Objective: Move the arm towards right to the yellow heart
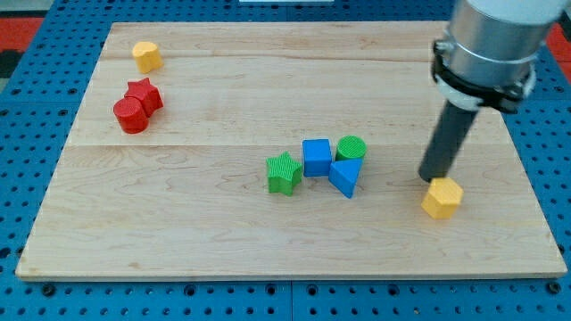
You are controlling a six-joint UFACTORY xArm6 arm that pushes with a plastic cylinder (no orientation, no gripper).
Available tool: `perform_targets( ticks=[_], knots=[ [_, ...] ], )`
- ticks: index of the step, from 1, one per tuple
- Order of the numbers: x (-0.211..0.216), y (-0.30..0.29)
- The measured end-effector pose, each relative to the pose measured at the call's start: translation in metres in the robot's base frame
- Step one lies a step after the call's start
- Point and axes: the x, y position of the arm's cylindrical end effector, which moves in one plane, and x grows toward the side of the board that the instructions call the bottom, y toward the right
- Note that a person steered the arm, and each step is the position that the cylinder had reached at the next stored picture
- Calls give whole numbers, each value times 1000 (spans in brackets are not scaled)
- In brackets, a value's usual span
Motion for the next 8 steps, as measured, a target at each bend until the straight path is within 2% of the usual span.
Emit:
perform_targets(
  ticks=[1, 2, 4, 5, 8],
  knots=[
    [9, 16],
    [-38, -13],
    [-133, -15],
    [-168, -37],
    [-233, -206]
  ],
)
